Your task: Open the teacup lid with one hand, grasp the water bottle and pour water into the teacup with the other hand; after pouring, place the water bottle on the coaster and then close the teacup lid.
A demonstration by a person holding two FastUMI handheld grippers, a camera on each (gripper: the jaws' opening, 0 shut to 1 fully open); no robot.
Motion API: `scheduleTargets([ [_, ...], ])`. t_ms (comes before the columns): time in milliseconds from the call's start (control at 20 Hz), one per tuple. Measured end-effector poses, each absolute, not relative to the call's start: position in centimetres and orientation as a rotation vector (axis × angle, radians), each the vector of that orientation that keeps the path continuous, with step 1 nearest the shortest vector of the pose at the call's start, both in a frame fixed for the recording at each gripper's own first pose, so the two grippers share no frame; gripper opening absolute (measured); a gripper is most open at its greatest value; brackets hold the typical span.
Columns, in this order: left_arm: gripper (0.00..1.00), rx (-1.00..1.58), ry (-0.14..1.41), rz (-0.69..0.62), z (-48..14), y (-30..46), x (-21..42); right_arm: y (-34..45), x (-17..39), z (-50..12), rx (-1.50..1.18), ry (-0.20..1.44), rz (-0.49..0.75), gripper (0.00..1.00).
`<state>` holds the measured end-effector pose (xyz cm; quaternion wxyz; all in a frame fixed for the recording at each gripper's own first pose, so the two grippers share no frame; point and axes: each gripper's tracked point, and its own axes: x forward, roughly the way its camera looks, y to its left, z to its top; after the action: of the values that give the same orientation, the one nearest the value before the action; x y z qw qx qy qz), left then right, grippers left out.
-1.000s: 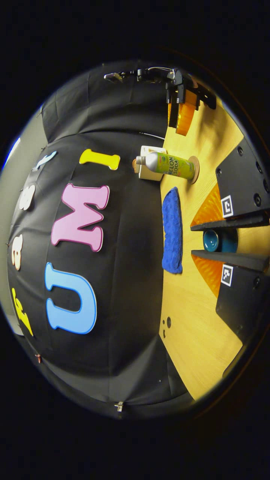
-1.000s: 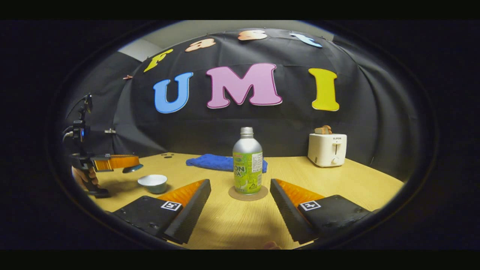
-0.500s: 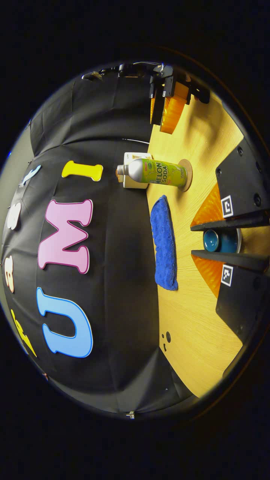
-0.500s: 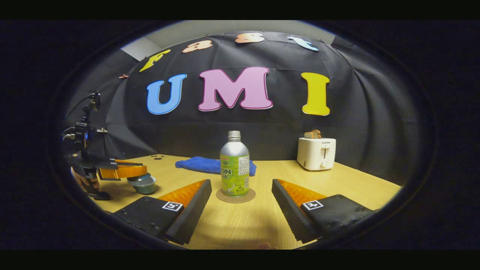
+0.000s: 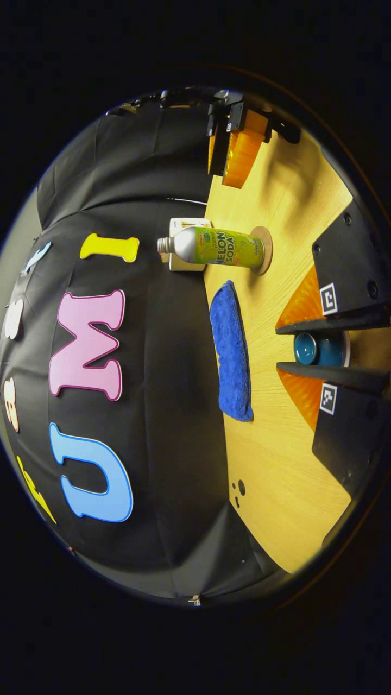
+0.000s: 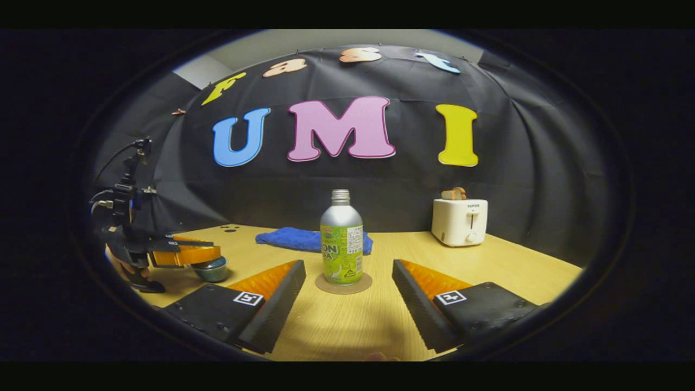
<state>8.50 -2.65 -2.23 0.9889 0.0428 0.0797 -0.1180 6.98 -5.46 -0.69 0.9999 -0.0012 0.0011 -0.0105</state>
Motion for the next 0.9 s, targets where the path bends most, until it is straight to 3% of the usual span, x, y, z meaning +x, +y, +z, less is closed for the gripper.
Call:
scheduleTargets([
  [650, 0.31, 0.125, 0.188, -0.221, -2.74, -2.62, 8.55, -5.52, 7.11, -0.71, -0.003, 0.002, -0.02, 0.99],
  [900, 0.57, 0.114, 0.146, -0.199, -2.03, -2.22, 7.7, -5.55, 7.15, -0.69, -0.003, 0.002, -0.019, 0.99],
])
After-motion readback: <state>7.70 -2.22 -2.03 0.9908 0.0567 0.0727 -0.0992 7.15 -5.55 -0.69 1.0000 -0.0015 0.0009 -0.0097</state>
